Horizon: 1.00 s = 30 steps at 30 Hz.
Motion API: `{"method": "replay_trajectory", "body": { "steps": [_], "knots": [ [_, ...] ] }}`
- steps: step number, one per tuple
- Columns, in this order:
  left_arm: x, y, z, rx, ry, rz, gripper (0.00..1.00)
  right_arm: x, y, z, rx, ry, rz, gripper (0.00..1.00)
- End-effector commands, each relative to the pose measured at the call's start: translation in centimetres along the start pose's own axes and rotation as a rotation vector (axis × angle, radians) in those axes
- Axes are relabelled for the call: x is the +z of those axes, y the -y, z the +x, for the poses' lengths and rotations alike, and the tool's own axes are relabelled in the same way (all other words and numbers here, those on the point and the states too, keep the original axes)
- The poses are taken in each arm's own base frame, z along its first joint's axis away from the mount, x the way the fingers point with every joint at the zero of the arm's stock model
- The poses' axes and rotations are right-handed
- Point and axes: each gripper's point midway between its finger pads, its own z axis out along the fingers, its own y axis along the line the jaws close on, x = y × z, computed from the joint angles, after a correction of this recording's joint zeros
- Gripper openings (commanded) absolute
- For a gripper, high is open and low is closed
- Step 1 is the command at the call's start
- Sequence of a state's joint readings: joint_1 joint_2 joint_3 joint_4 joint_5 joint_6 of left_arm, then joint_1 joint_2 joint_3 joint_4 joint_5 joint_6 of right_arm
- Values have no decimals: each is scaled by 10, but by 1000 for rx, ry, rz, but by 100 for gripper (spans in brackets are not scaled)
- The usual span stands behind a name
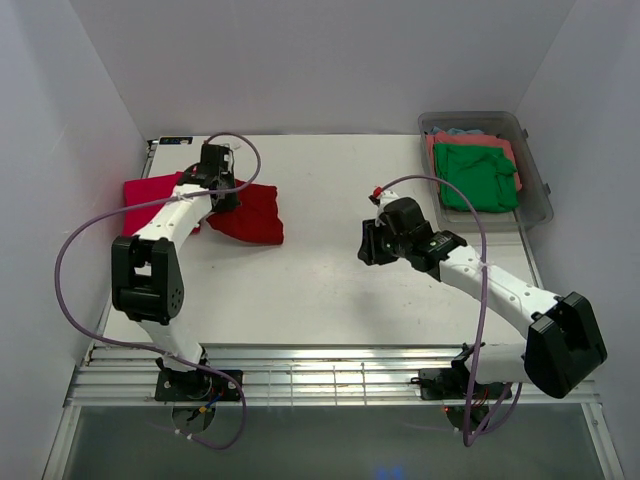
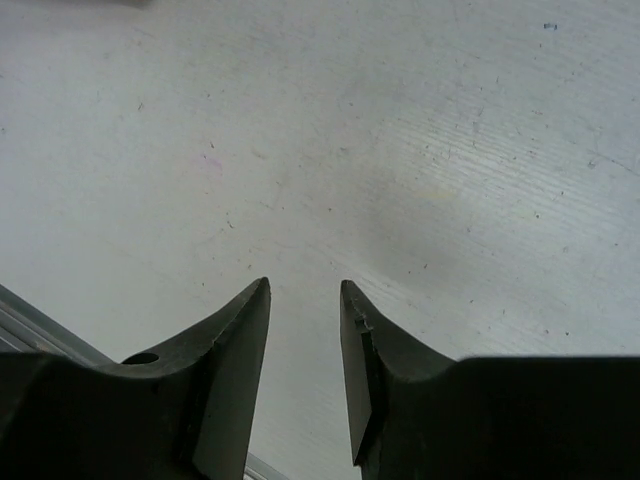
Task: Fold and stack the t-shirts
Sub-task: Neatly place the folded tshirt to the corner
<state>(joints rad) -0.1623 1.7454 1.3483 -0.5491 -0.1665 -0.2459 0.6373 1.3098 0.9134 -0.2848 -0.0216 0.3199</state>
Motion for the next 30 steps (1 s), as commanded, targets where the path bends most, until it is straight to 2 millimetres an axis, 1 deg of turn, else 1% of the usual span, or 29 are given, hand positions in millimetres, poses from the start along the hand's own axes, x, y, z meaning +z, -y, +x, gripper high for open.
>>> {"method": "replay_trajectory", "body": {
  "steps": [1, 2, 3, 4, 5, 7, 8, 9, 10, 12, 13, 15, 16, 18, 19, 20, 21, 22, 24, 25, 26, 27, 28, 30],
  "knots": [
    [-27, -33, -42, 29, 83, -65, 0, -9, 1, 4, -24, 19, -6, 41],
    [-29, -38, -52, 28, 99, -66, 0, -10, 1, 5, -23, 24, -10, 41],
    [-28, -40, -56, 38, 100, -54, 0, -11, 1, 6, -22, 25, -12, 41],
    [-28, -49, -62, 28, 108, -57, 0, -13, 0, 7, -21, 29, -20, 41],
    [-32, -51, -75, 26, 136, -47, 0, -11, 1, 13, -18, 22, -21, 41],
    [-32, -61, -87, 28, 143, -45, 0, -12, 2, 18, -14, 18, -24, 41],
    [-33, -62, -92, 34, 147, -45, 0, -11, 3, 24, -9, 4, -26, 41],
    [-34, -68, -105, 29, 167, -54, 0, -10, 3, 26, -6, 2, -29, 41],
    [-35, -85, -108, 19, 159, -79, 0, -11, 2, 28, -1, 0, -33, 41],
    [-36, -94, -117, 13, 170, -85, 0, -10, 4, 35, 8, -9, -33, 41],
    [-36, -105, -122, -8, 177, -93, 0, -11, 3, 36, 7, -8, -38, 41],
    [-33, -112, -124, -34, 179, -80, 0, -13, 3, 39, 12, -9, -41, 41],
    [-27, -122, -126, -49, 179, -85, 0, -15, 3, 40, 10, -7, -45, 41],
    [-21, -128, -126, -67, 171, -67, 0, -17, 3, 42, 9, -7, -45, 41],
    [-17, -136, -125, -86, 165, -73, 0, -17, 5, 44, 8, -13, -40, 41],
    [-15, -140, -124, -94, 161, -75, 0, -18, 6, 46, 9, -20, -35, 41],
    [-13, -143, -124, -104, 158, -71, 0, -18, 7, 47, 9, -23, -32, 41],
    [-12, -153, -123, -121, 157, -79, 0, -17, 7, 50, 11, -28, -30, 41],
    [-11, -162, -121, -142, 157, -92, 0, -18, 7, 51, 16, -31, -35, 41],
    [-10, -171, -120, -159, 157, -104, 0, -18, 6, 52, 19, -33, -41, 41],
    [-9, -172, -121, -166, 159, -91, 0, -18, 6, 53, 21, -35, -42, 41],
    [-5, -174, -118, -175, 149, -80, 0, -19, 6, 54, 21, -39, -42, 41],
    [-4, -181, -117, -193, 147, -80, 0, -20, 5, 53, 20, -32, -46, 41],
    [-1, -187, -119, -205, 150, -95, 0, -22, 4, 54, 21, -34, -47, 41]
  ]
}}
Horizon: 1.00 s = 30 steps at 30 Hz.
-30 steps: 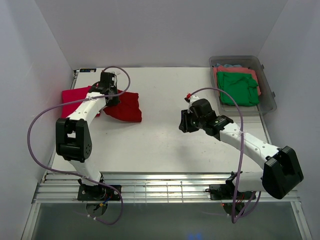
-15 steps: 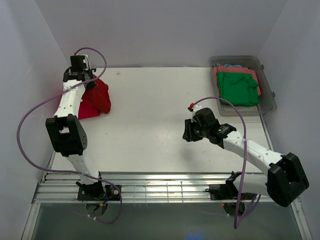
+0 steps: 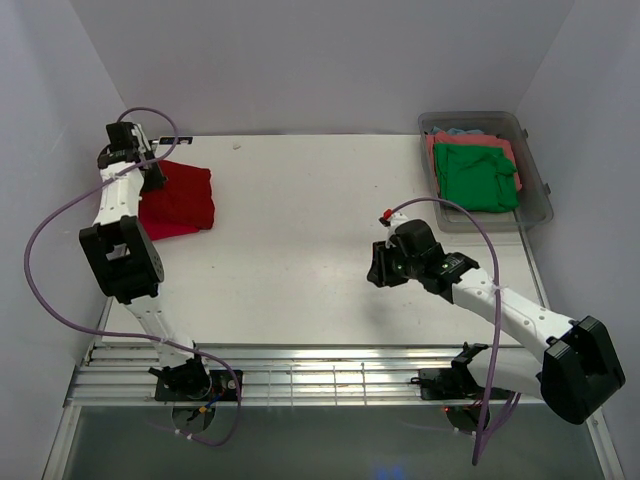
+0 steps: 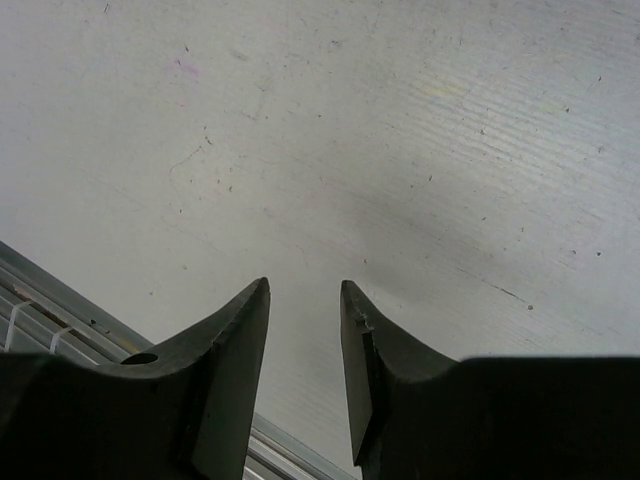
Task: Fold and stack the t-shirts
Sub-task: Neatly place the folded tshirt to the corner
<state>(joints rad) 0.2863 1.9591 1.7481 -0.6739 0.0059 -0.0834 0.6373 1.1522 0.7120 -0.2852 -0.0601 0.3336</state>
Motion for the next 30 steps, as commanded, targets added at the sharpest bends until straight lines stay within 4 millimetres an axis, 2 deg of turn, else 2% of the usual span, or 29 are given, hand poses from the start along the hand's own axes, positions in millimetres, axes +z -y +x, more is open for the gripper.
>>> {"method": "replay_trajectory", "body": {
  "steps": [1, 2, 7, 9, 10, 11, 13, 16, 17, 18, 19, 20, 21, 22, 26, 27, 29, 30],
  "knots": [
    [-10, -9, -32, -38, 88, 0, 0, -7, -5, -2, 0, 22, -22, 41],
    [-6, -11, -32, -45, 84, -4, 0, -8, -4, -1, 0, 20, -20, 41],
    [2, -48, -41, -121, 96, -143, 1, -12, -3, 9, 7, 4, -24, 41],
    [8, -74, -38, -180, 88, -271, 12, -14, -2, 11, 9, 2, -20, 41],
    [3, -86, -40, -205, 86, -326, 24, -16, -2, 11, 7, 6, -15, 41],
    [2, -95, -40, -225, 92, -374, 29, -17, 0, 12, 9, 6, -9, 41],
    [-11, -108, -50, -275, 133, -442, 37, -20, 2, 10, 6, 19, 6, 42],
    [-44, -119, -71, -321, 223, -510, 37, -24, 5, 11, 9, 21, 25, 42],
    [-53, -120, -75, -328, 242, -519, 41, -24, 7, 10, 12, 23, 34, 42],
    [-75, -123, -83, -348, 288, -543, 41, -24, 7, 11, 11, 20, 36, 42],
    [-85, -122, -87, -356, 311, -536, 41, -24, 8, 10, 12, 20, 40, 42],
    [-86, -120, -79, -348, 302, -530, 65, -25, 7, 10, 13, 22, 40, 42],
    [-103, -117, -86, -354, 345, -508, 93, -24, 6, 8, 12, 27, 36, 42],
    [-107, -116, -83, -351, 348, -500, 98, -25, 5, 7, 11, 29, 28, 42],
    [-100, -104, -62, -345, 315, -433, 98, -27, -3, -1, 8, 49, -7, 43],
    [-97, -97, -56, -345, 301, -405, 98, -28, -6, -4, 7, 60, -14, 43],
    [-108, -78, -58, -338, 321, -338, 98, -29, -6, -6, 6, 68, -17, 42],
    [-110, -60, -56, -315, 324, -305, 98, -30, -8, -10, -1, 76, -20, 42]
  ]
}}
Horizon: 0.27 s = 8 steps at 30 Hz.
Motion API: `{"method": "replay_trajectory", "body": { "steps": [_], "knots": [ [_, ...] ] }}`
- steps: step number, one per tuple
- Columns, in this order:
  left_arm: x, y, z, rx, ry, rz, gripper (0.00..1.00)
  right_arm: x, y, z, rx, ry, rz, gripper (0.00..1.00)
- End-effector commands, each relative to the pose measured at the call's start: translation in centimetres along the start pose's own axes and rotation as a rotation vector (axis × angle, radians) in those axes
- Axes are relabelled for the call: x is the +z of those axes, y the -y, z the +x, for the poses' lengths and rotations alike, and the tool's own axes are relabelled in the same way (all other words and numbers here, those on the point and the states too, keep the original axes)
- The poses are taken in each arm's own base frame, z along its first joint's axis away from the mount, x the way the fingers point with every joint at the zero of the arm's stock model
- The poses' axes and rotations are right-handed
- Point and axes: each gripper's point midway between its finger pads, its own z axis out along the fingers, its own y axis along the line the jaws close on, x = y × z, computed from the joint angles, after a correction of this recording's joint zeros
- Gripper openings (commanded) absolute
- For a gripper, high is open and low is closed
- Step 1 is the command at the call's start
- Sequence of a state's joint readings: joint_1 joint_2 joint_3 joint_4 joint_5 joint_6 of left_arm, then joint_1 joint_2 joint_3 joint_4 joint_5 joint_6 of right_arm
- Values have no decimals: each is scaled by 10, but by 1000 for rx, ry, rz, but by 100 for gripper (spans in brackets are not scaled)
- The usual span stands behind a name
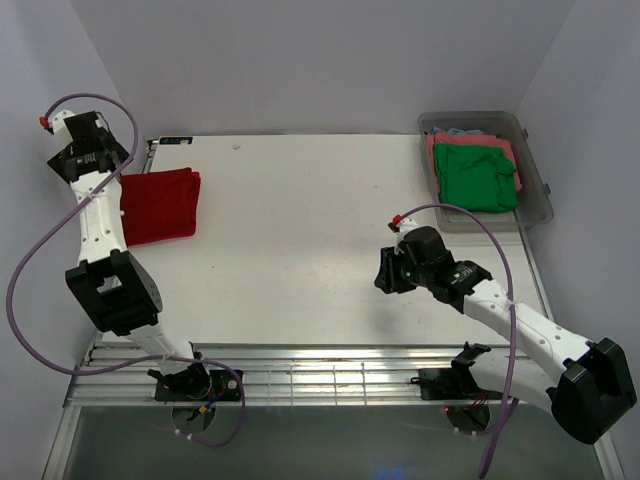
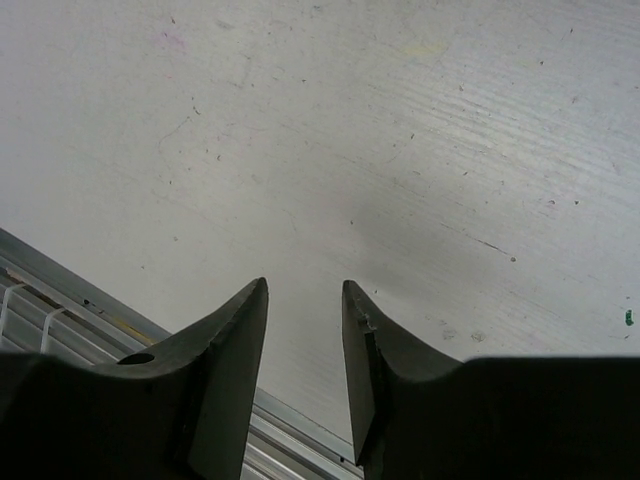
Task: Fold and stack the t-shirts
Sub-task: Neatly place the folded tshirt to the corner
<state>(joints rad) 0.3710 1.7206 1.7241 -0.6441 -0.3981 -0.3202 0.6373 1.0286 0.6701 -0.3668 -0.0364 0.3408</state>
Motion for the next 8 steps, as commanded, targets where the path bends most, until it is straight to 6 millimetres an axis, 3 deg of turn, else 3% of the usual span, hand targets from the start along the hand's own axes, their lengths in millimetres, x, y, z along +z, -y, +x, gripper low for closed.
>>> {"method": "replay_trajectory", "body": {
  "steps": [1, 2, 3, 5, 6, 7, 8],
  "knots": [
    [-37, 34, 5, 3, 19, 137, 98, -10, -12, -26, -9, 76, -34, 40],
    [-51, 41, 3, 11, 34, 167, 98, -12, -12, -29, -9, 85, -29, 39],
    [-71, 61, 5, 36, 51, 226, 98, -17, -16, -40, -17, 113, -35, 36],
    [-116, 73, -2, 53, 111, 299, 98, -25, -18, -54, -21, 148, -23, 27],
    [-139, 92, 2, 76, 128, 378, 98, -28, -17, -62, -22, 161, -6, 23],
    [-151, 98, 10, 90, 123, 417, 98, -43, -18, -84, -27, 194, 28, 21],
    [-175, 99, 4, 81, 153, 469, 98, -52, -20, -97, -36, 207, 42, 19]
  ]
}}
